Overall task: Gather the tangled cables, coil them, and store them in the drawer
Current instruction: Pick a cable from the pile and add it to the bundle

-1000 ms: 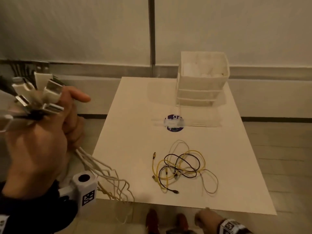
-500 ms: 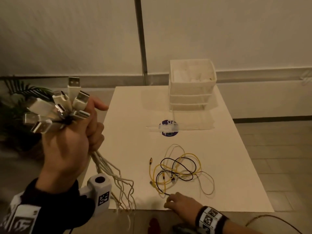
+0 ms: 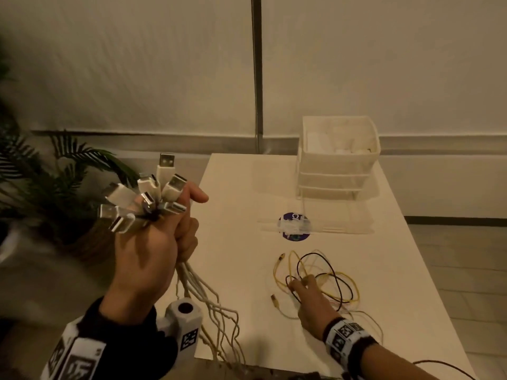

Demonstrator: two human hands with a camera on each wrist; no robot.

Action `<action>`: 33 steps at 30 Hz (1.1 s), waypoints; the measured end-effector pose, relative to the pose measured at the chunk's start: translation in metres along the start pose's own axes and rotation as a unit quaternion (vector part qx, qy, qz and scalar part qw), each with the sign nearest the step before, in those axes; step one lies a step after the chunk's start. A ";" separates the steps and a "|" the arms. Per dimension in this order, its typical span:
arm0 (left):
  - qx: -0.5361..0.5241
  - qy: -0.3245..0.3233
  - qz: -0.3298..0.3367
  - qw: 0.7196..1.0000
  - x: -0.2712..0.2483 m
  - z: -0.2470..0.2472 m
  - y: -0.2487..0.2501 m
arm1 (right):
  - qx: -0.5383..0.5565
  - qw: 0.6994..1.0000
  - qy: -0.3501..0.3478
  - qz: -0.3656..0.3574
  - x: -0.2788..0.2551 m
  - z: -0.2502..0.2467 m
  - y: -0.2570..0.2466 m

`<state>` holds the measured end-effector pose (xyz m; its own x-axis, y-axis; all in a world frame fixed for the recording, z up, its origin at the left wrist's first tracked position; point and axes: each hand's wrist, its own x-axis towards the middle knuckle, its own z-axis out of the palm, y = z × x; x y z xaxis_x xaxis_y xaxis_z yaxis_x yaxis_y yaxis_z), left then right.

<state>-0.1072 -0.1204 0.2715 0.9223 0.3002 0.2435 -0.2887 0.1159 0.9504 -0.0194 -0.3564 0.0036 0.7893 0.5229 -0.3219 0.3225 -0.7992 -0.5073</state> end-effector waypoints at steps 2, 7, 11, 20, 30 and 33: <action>-0.014 -0.002 -0.010 1.000 0.007 0.005 -0.006 | 0.043 0.998 0.028 0.032 0.008 -0.043 -0.006; -0.010 -0.019 -0.022 1.000 0.027 0.020 -0.021 | 0.502 0.861 0.045 0.065 0.005 -0.140 -0.034; -0.010 -0.036 -0.020 0.999 0.040 0.029 -0.022 | 0.680 0.733 0.015 0.008 -0.011 -0.188 -0.059; -0.006 -0.055 -0.023 0.998 0.071 0.053 -0.025 | 0.236 0.871 0.382 -0.200 -0.008 -0.212 -0.109; -0.026 -0.059 -0.076 0.995 0.090 0.072 -0.037 | 0.516 0.807 0.198 -0.207 0.008 -0.239 -0.140; -0.016 -0.069 -0.086 0.994 0.097 0.076 -0.041 | 0.503 0.810 0.235 -0.189 0.012 -0.234 -0.147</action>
<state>0.0140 -0.1680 0.2715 0.9845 0.1418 0.1036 -0.1292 0.1849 0.9742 0.0652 -0.3021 0.2607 0.9214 0.3139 0.2290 0.1853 0.1628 -0.9691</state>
